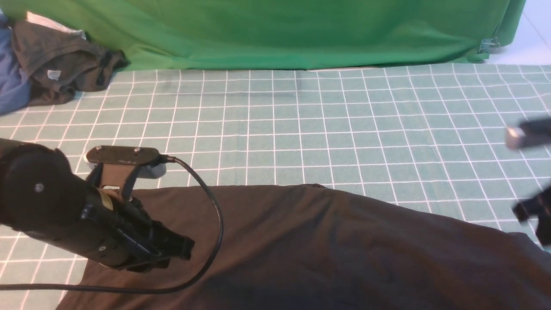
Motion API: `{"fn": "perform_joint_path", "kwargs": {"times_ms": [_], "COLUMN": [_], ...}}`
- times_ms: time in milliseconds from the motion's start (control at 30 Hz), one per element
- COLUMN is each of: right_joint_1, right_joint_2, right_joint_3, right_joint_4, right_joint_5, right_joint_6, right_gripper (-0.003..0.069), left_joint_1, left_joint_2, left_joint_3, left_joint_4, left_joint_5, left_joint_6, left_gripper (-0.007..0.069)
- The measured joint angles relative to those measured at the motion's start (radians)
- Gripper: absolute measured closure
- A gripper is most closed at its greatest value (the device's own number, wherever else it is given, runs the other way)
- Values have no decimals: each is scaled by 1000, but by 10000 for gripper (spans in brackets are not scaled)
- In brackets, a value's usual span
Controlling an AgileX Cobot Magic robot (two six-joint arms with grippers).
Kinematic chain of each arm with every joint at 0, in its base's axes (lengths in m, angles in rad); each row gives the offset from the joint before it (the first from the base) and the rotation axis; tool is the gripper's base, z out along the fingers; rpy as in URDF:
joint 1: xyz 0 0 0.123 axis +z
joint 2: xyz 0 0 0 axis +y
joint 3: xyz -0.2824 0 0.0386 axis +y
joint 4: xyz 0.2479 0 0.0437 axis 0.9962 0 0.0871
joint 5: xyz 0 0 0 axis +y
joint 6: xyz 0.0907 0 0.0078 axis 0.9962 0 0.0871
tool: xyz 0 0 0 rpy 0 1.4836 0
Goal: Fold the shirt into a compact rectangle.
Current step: 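Pull the folded dark garment lengthwise by its ends to straighten it flat on the table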
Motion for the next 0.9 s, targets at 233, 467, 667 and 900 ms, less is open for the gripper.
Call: {"fn": "perform_joint_path", "kwargs": {"times_ms": [233,467,667,900], "right_joint_1": [-52,-73,-75,-75], "right_joint_2": [-4,64,114,113], "right_joint_3": [173,215,215,186], "right_joint_4": [-46,-39,-4,-35], "right_joint_5": [-183,-268,-309,-261], "right_joint_6": [89,111,82,33], "right_gripper": [43,-10,258,604], "left_joint_1": [0,0,0,0], "left_joint_2": [-14,-14,-14,-14], "left_joint_3": [0,0,0,0], "left_joint_4": [0,0,-1,-1], "left_joint_5": [0,0,0,1], "left_joint_6": [6,28,36,42], "left_gripper": [617,617,617,617]}}
